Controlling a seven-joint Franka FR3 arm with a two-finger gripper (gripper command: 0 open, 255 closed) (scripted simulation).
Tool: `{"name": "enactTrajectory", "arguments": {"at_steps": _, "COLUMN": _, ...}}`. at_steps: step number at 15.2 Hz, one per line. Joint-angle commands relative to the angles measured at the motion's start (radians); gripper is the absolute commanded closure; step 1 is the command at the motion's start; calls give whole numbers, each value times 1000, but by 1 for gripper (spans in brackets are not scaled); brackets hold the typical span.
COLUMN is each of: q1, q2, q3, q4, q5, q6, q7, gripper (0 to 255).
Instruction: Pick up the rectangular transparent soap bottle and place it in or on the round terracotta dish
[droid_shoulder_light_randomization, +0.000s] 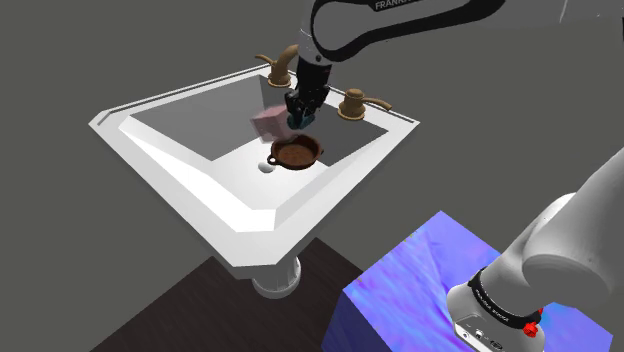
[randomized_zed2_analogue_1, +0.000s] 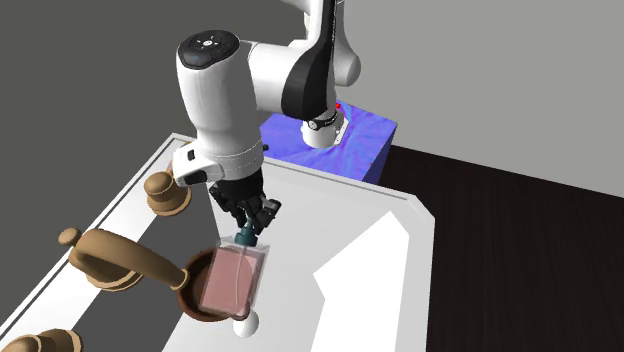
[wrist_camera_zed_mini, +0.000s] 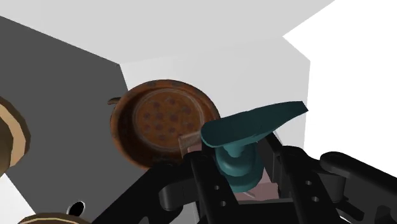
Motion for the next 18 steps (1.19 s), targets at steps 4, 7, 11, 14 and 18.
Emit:
{"name": "enactTrajectory", "arguments": {"at_steps": 4, "q1": -52, "q2": 64, "q3": -50, "q4": 98, "q5": 4, "q6": -38, "q7": -106, "gripper": 255}}
{"name": "enactTrajectory", "arguments": {"at_steps": 7, "q1": -79, "q2": 109, "q3": -72, "q4": 154, "q5": 6, "q6": -52, "q7": -155, "gripper": 255}}
{"name": "enactTrajectory", "arguments": {"at_steps": 11, "q1": -78, "q2": 118, "q3": -72, "q4": 112, "q5": 6, "q6": 0, "q7": -157, "gripper": 255}}
{"name": "enactTrajectory", "arguments": {"at_steps": 14, "q1": -78, "q2": 127, "q3": -72, "q4": 83, "q5": 5, "q6": 38, "q7": -157, "gripper": 255}}
{"name": "enactTrajectory", "arguments": {"at_steps": 18, "q1": -77, "q2": 142, "q3": -72, "q4": 47, "q5": 3, "q6": 88, "q7": -158, "gripper": 255}}
